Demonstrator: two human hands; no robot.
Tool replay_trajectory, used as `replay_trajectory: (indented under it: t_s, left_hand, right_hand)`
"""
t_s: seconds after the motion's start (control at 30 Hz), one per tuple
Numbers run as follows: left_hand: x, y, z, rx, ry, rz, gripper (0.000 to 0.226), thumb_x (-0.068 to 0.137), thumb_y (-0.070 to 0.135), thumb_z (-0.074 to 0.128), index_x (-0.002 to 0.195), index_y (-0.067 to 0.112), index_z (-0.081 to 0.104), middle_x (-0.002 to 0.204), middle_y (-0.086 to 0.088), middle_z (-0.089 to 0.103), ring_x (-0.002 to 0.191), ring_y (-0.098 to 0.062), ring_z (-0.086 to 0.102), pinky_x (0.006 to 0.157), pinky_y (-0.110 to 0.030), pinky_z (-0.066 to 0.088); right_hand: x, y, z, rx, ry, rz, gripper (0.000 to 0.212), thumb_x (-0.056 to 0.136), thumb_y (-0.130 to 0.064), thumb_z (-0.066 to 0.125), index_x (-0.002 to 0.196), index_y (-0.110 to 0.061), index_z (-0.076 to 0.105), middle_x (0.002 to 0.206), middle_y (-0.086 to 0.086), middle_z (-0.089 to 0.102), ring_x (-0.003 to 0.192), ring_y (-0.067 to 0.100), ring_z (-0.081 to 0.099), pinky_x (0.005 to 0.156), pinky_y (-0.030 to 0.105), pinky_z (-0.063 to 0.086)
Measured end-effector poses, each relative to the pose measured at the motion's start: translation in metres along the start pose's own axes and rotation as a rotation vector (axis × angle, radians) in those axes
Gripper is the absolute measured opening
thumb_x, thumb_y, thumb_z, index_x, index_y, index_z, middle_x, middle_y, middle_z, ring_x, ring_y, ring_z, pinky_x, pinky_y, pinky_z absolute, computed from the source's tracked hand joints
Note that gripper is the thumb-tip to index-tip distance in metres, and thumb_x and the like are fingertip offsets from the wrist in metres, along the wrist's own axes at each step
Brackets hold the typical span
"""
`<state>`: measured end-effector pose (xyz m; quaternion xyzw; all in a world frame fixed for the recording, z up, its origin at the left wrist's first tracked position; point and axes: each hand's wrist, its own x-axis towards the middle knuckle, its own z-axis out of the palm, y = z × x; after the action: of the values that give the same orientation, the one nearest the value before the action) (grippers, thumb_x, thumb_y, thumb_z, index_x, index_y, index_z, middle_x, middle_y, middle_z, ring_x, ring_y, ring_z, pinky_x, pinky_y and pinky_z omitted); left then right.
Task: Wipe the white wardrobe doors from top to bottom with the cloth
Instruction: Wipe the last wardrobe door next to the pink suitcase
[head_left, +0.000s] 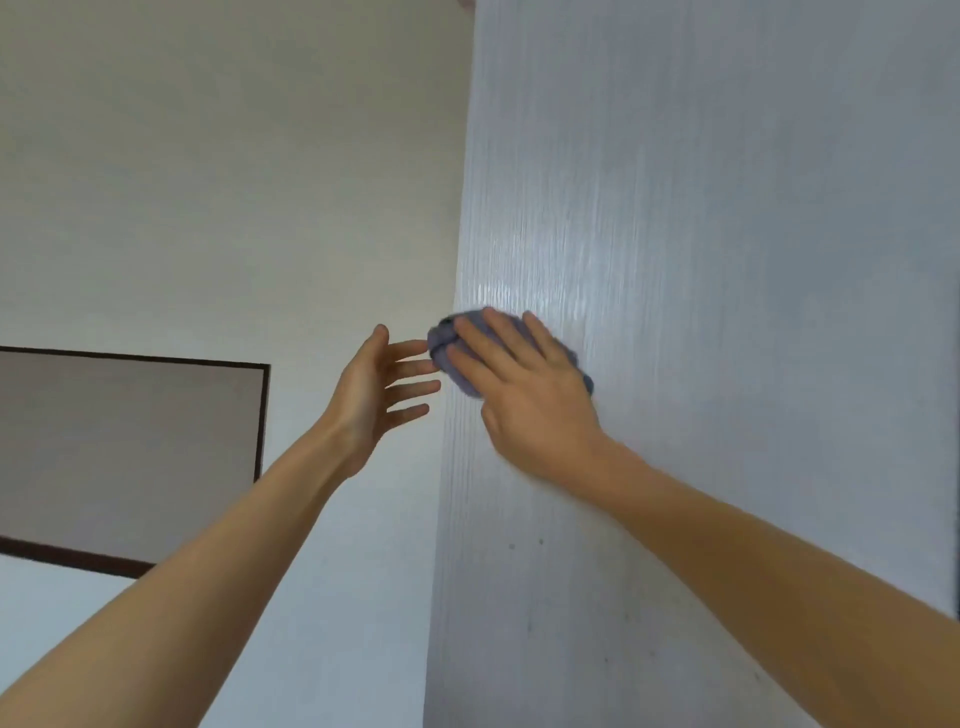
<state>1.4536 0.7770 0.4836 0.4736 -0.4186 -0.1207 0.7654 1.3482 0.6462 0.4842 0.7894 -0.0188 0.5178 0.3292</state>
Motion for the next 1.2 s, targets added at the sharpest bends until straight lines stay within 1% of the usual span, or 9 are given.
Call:
replay_trajectory:
  t_s: [0.13,0.23,0.37,0.5,0.73,0.8,1.0,1.07,1.2]
  left_hand:
    - [-0.015,-0.029,0.002,0.350,0.137,0.262,0.035,0.102,0.027,0.030,0.131,0.020,0.049,0.133,0.002,0.051,0.118,-0.014,0.049,0.105,-0.034,0.038]
    - [-0.035,-0.061,0.005,0.654,0.060,0.434,0.041,0.101,0.023,0.034,0.142,0.022,0.036,0.139,0.007,0.039,0.126,-0.008,0.039,0.105,-0.025,0.031]
    - [-0.050,-0.083,0.016,0.786,-0.002,0.518,0.061,0.093,0.033,0.030,0.149,0.012,0.018,0.151,0.000,0.026,0.136,-0.012,0.028,0.110,-0.028,0.028]
    - [-0.058,-0.088,0.017,1.038,0.095,0.649,0.057,0.092,0.028,0.030,0.143,0.003,0.031,0.151,-0.014,0.026,0.139,-0.027,0.025,0.108,-0.032,0.023]
    - [-0.075,-0.122,0.022,1.430,0.033,0.954,0.049,0.090,0.025,0.035,0.134,0.008,0.048,0.144,-0.021,0.039,0.135,-0.035,0.030,0.102,-0.047,0.025]
    - [-0.079,-0.130,0.032,1.463,0.004,1.005,0.048,0.090,0.025,0.035,0.133,0.011,0.049,0.142,-0.019,0.042,0.133,-0.035,0.033,0.101,-0.049,0.024]
    - [-0.094,-0.156,0.070,1.399,0.009,1.010,0.049,0.089,0.025,0.035,0.137,0.018,0.041,0.144,-0.018,0.038,0.135,-0.037,0.029,0.105,-0.056,0.019]
    - [-0.098,-0.161,0.081,1.392,0.004,1.016,0.050,0.089,0.025,0.036,0.138,0.019,0.039,0.145,-0.019,0.036,0.135,-0.038,0.027,0.105,-0.057,0.018]
    - [-0.097,-0.163,0.100,1.374,0.014,1.045,0.050,0.089,0.026,0.037,0.139,0.019,0.036,0.146,-0.018,0.035,0.136,-0.038,0.026,0.106,-0.058,0.016]
  right_hand:
    - [-0.126,-0.050,0.019,0.105,-0.293,-0.342,0.046,0.087,-0.019,0.034,0.125,-0.013,0.060,0.137,0.005,0.051,0.134,0.022,0.036,0.116,0.040,0.010]
    - [-0.145,-0.036,0.013,0.028,-0.277,-0.492,0.035,0.096,-0.015,0.039,0.124,-0.018,0.059,0.138,0.002,0.050,0.131,0.022,0.042,0.117,0.041,0.016]
    - [-0.095,0.006,-0.018,-0.105,0.001,-0.027,0.046,0.094,-0.005,0.027,0.122,-0.012,0.062,0.135,0.009,0.053,0.129,0.031,0.045,0.108,0.050,0.027]
    - [-0.109,-0.004,-0.014,-0.140,0.125,0.260,0.049,0.083,-0.003,0.039,0.129,-0.009,0.056,0.139,0.011,0.049,0.133,0.032,0.037,0.112,0.050,0.021]
    - [-0.235,-0.005,-0.022,-0.026,-0.356,-0.567,0.036,0.089,-0.015,0.049,0.121,-0.022,0.064,0.140,-0.003,0.048,0.135,0.018,0.034,0.116,0.040,0.018]
    - [-0.214,0.034,-0.040,-0.077,-0.235,-0.472,0.037,0.088,-0.011,0.049,0.121,-0.021,0.064,0.138,0.000,0.050,0.132,0.021,0.039,0.112,0.043,0.026]
    - [-0.164,0.077,-0.061,-0.183,0.152,0.332,0.055,0.080,0.000,0.041,0.134,-0.008,0.047,0.143,0.017,0.041,0.134,0.036,0.030,0.112,0.052,0.016]
    - [-0.200,0.056,-0.047,-0.132,0.090,0.195,0.052,0.085,-0.003,0.040,0.136,-0.012,0.044,0.144,0.013,0.040,0.135,0.034,0.029,0.113,0.052,0.015]
    - [-0.288,0.045,-0.050,-0.091,-0.298,-0.452,0.041,0.096,-0.011,0.040,0.134,-0.020,0.051,0.146,0.002,0.041,0.138,0.024,0.031,0.116,0.045,0.016]
